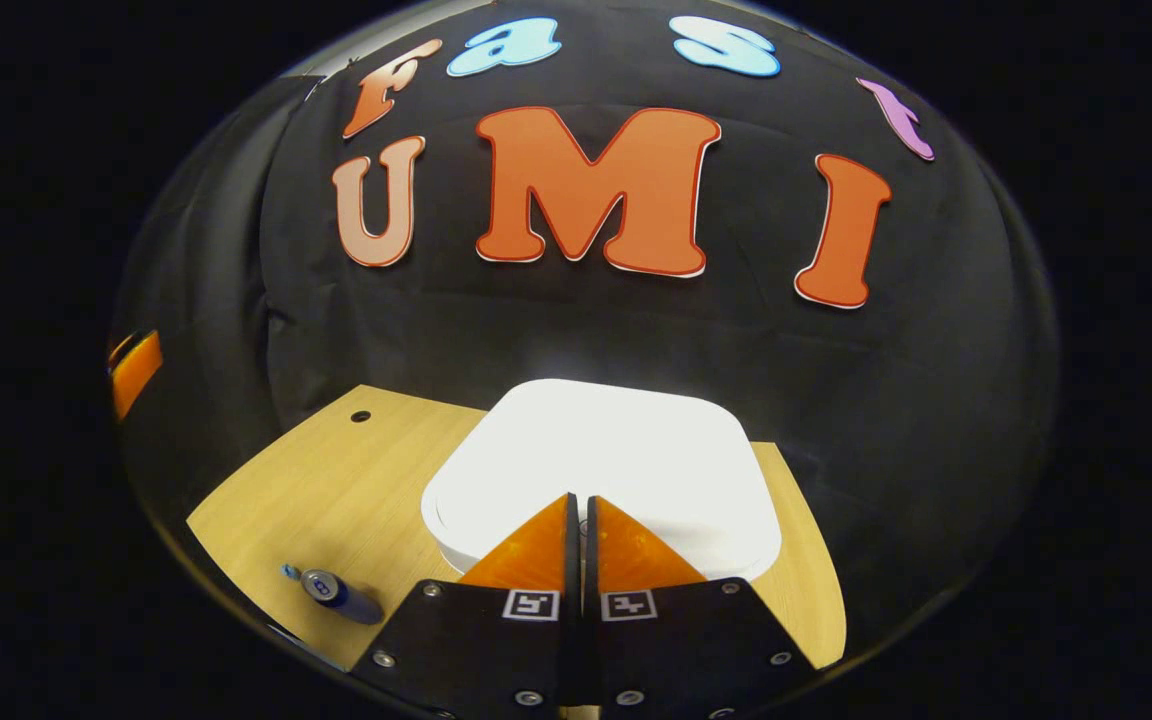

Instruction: Press the lid of the desktop garbage bin to open it, pick up the crumpled paper on the desktop and throw it into the bin, then pick up the pop can on the desktop and drop it into the bin, and finally close the garbage bin lid.

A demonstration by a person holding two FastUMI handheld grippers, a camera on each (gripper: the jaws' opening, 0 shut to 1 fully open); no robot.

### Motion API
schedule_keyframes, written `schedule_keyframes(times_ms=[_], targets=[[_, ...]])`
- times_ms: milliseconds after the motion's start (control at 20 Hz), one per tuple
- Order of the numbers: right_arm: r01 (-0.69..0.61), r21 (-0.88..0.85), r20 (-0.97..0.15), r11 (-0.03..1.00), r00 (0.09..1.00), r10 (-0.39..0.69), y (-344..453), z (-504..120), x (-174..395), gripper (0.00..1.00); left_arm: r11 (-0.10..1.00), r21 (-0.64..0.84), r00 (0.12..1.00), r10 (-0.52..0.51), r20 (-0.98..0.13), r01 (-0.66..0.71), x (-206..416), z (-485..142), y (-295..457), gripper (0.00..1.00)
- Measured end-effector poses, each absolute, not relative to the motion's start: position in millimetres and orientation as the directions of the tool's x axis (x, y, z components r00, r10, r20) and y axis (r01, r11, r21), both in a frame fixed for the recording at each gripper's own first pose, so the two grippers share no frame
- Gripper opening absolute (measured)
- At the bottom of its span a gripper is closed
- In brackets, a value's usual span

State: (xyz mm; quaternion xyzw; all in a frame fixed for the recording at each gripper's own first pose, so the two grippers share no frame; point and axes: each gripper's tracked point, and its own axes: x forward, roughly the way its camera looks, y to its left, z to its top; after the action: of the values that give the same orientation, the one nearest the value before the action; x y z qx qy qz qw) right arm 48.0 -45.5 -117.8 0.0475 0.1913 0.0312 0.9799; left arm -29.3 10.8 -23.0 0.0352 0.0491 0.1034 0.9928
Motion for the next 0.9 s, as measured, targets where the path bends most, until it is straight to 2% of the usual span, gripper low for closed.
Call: schedule_keyframes(times_ms=[350, 900], targets=[[-0.101, 0.127, -0.258, 0.987, 0.957, 0.131, -48.6, -97.1, 48.4, 0.01, 0.968, 0.086, 0.966, 0.243, -0.093, -0.236, -39.3, -24.9, 4.3, 1.00], [-0.011, 0.024, 0.001, 1.000, 1.000, 0.011, -28.4, -2.5, 43.7, 0.03, 0.979, 0.055, 0.971, 0.202, -0.128, -0.197, -32.2, -44.8, 65.6, 1.00]])
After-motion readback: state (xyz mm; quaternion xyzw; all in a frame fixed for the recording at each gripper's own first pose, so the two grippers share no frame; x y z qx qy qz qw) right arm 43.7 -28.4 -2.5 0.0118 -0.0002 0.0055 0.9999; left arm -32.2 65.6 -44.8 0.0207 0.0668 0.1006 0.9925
